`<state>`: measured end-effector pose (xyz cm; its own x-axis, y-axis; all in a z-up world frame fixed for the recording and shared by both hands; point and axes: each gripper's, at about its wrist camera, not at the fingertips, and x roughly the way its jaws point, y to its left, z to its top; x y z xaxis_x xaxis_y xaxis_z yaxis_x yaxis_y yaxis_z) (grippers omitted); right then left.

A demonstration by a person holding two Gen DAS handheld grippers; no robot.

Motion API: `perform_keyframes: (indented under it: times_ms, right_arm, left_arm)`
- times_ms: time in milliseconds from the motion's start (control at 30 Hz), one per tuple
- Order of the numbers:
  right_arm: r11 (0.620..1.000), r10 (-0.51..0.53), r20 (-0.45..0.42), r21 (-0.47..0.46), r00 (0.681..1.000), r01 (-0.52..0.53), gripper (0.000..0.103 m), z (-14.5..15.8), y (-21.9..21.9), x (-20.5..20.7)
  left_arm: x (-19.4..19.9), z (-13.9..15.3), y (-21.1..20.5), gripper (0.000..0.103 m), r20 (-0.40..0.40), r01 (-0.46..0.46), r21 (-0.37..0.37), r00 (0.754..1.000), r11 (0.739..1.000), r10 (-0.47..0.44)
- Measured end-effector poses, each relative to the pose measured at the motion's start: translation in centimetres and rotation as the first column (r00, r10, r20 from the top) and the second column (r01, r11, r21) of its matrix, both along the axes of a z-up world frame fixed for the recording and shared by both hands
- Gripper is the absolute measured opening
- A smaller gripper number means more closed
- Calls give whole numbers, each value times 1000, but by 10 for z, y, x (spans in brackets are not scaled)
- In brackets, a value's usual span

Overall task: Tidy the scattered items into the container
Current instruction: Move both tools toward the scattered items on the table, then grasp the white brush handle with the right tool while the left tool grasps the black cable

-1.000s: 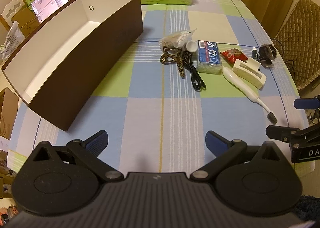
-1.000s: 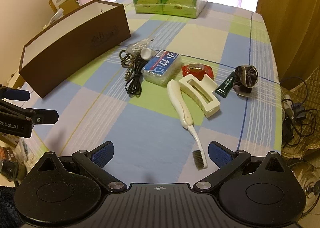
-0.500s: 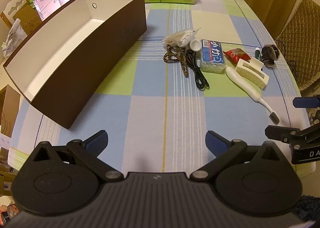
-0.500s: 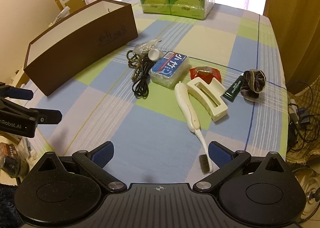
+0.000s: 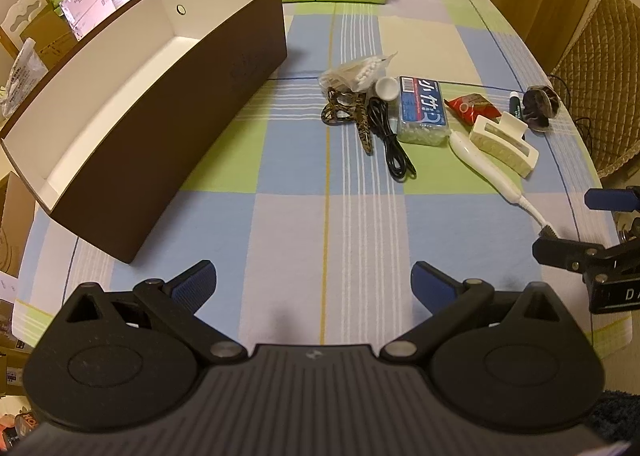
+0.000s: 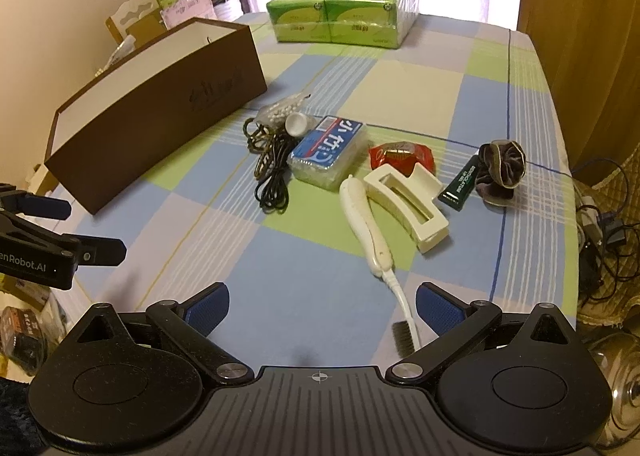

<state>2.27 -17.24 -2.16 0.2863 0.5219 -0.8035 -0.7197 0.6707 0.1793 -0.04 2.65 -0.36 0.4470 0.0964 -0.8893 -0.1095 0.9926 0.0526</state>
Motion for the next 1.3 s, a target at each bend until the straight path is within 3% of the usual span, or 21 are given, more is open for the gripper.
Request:
perform_keyframes:
  times_ms: [100,133,167,200,333,367,433,867,933,1100,1233,1300]
  right_arm:
    - [1000,17,31,9,999,-18,103,-4,0,3]
    - [1000,25,41,11,999,-26,91,-5,0,4]
    - [999,34,40,15,999,-35,70,-9,1,7]
    - [999,34,31,19,999,-35,64,-12,1,11]
    - [999,30,42,18,999,-31,62,-27,2,22]
    - [999,35,50,9,998,-36,49,-30,3,25]
    - [999,39,51,6,998,-40,39,-36,5,32]
    - [995,79,90,-64,993,-73,39,-66,23,52]
    - [993,93,109,-78,990,-85,27,-67,23,51]
    - [992,102,98,-86,990,-94,24,-67,18,48]
    - [994,82,80,-83,993,-75,24,-65,8,44]
    - [994,70,71,-83,995,-64,24,-64,3,43]
  left_arm:
    - [3,-2,2,102,-7,-2,-9,1000,1000,2]
    - [4,-3,3,102,-10,-2,-14,1000,1000,2]
    - [5,-4,4,102,-13,-2,-18,1000,1000,1]
    - [6,-5,4,102,-15,0,-21,1000,1000,0]
    - [12,-11,6,102,-20,6,-19,1000,1000,-6]
    - [14,-12,7,102,-21,6,-18,1000,1000,-6]
    - [19,-15,9,102,-23,5,-22,1000,1000,-6]
    - [54,-37,5,102,-26,51,-60,998,997,-53]
    - [60,-40,3,101,-14,66,-63,998,996,-67]
    - [80,-45,-6,85,30,112,-109,994,988,-109]
    - [99,-52,-17,63,69,161,-126,986,979,-153]
    - [108,-56,-21,59,77,177,-133,983,975,-168]
